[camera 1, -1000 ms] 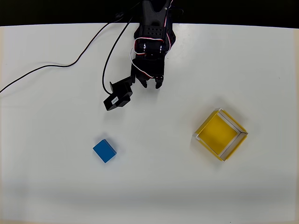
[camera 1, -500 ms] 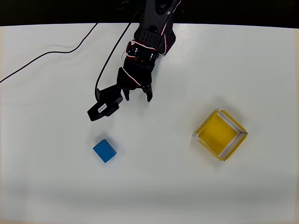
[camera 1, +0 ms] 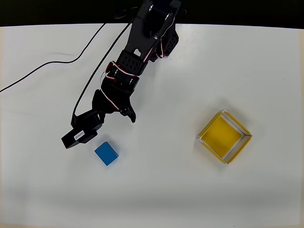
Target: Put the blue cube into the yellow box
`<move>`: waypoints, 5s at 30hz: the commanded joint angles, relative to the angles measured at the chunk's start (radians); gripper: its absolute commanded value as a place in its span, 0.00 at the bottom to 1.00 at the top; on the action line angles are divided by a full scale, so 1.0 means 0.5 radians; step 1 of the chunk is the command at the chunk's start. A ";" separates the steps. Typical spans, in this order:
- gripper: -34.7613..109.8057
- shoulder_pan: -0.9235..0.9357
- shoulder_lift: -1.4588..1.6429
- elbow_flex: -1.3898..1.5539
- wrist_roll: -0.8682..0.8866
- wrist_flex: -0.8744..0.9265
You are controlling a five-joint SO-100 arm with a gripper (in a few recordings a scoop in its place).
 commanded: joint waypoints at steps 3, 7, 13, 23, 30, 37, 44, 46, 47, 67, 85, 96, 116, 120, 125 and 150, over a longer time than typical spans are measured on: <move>0.60 0.061 -0.245 -0.589 -0.175 -0.025; 0.60 0.064 -0.469 -0.838 -0.239 -0.009; 0.60 0.046 -0.813 -1.206 -0.242 0.003; 0.60 -0.021 -1.249 -1.611 -0.126 -0.006; 0.60 -0.086 -1.362 -1.638 -0.061 -0.040; 0.60 -0.098 -1.463 -1.638 -0.046 -0.095; 0.59 -0.086 -1.549 -1.641 -0.034 -0.178; 0.59 -0.086 -1.568 -1.641 -0.028 -0.187; 0.58 -0.086 -1.574 -1.641 -0.015 -0.193; 0.41 -0.117 -1.635 -1.623 0.227 -0.184; 0.35 -0.233 -1.255 -1.359 0.466 -0.445; 0.35 -0.804 -0.095 -0.687 0.687 -0.417; 0.35 -2.052 0.696 0.092 0.850 -0.939; 0.35 -2.145 0.534 0.067 0.911 -1.068; 0.35 -2.172 0.258 -0.021 1.006 -1.175; 0.35 -2.227 -0.344 -0.163 1.408 -1.276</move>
